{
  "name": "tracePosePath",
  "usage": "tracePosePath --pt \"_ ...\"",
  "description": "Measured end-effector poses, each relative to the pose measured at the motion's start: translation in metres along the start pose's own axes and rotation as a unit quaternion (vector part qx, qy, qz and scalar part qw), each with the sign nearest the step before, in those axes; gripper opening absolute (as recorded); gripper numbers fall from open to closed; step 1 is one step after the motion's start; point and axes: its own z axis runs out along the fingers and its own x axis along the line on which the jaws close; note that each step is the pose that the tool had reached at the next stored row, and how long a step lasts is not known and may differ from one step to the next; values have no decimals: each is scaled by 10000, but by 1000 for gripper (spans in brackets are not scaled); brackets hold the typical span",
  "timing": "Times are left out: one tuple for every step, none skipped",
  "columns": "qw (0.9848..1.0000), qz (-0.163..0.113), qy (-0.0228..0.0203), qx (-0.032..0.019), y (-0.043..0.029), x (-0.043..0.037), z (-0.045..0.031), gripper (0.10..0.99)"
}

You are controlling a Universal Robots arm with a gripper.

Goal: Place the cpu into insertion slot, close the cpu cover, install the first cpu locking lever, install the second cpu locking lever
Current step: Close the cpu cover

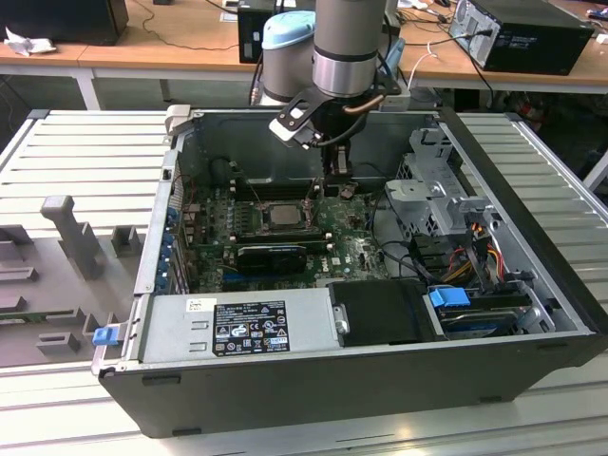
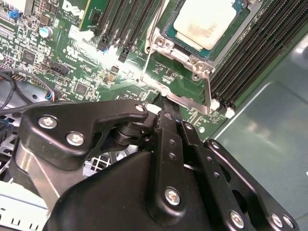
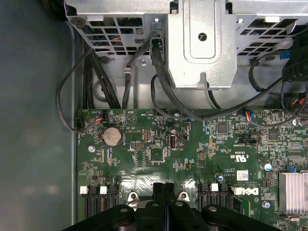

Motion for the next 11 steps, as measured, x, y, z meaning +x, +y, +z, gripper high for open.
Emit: tracePosePath --pt "10000 0 0 0 -4 0 0 106" --pt "10000 0 0 0 -7 0 0 106" --pt "10000 0 0 0 -10 0 0 106" --pt "10000 0 0 0 -12 0 0 106" --pt "10000 0 0 0 -14 0 -1 106" --pt "10000 0 0 0 -16 0 -1 106" --pt "10000 0 0 0 -18 0 -1 106" --pt "10000 0 0 0 -22 0 -1 106" --pt "10000 0 0 0 -24 0 -1 106" --pt "10000 0 0 0 -27 0 -1 106" --pt "10000 0 0 0 -31 0 -1 106"
